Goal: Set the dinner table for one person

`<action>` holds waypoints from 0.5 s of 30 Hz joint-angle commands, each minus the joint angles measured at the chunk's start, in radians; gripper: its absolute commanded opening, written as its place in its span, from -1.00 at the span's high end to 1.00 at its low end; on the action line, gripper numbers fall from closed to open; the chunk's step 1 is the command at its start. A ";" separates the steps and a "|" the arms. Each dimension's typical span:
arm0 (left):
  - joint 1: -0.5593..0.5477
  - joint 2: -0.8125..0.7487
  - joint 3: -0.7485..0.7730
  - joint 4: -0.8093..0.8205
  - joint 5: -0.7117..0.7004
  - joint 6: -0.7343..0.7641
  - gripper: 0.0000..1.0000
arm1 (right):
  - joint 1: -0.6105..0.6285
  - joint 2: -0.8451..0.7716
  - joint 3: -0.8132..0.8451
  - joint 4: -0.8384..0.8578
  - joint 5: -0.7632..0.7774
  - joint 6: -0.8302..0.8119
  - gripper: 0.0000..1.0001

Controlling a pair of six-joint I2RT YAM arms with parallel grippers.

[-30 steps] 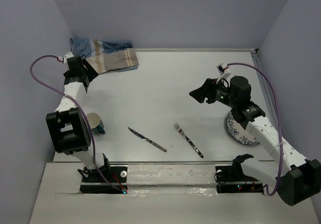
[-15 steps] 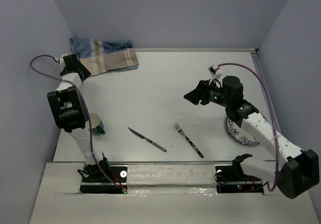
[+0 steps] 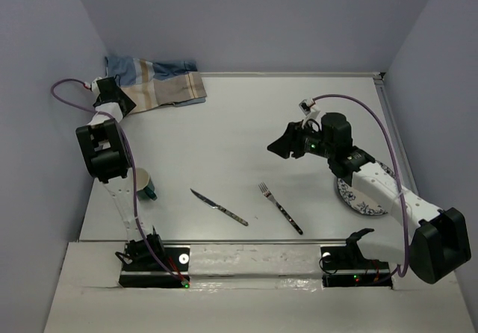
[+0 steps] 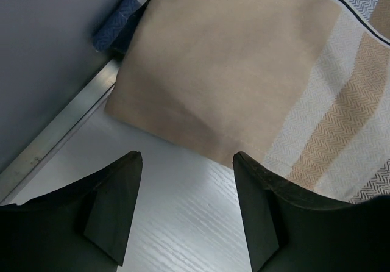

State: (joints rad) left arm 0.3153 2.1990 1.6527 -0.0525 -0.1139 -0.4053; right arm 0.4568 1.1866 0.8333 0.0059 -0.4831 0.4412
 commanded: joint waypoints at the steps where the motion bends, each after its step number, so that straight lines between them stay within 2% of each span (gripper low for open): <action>1: 0.002 0.036 0.105 -0.043 -0.015 -0.004 -0.38 | 0.025 0.014 0.006 0.089 -0.028 -0.007 -0.14; 5: -0.010 0.109 0.212 -0.125 -0.053 0.025 -0.38 | 0.034 0.045 0.021 0.097 -0.034 -0.006 -0.14; 11: -0.024 0.174 0.289 -0.167 -0.075 0.045 -0.35 | 0.065 0.073 0.036 0.097 -0.020 -0.015 -0.14; 15: -0.033 0.200 0.334 -0.194 -0.090 0.054 0.02 | 0.075 0.080 0.046 0.098 -0.014 -0.013 -0.13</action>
State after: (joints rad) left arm 0.2897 2.3821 1.9240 -0.1982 -0.1745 -0.3706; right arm 0.5182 1.2701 0.8352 0.0395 -0.4973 0.4412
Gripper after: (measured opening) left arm 0.544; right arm 0.568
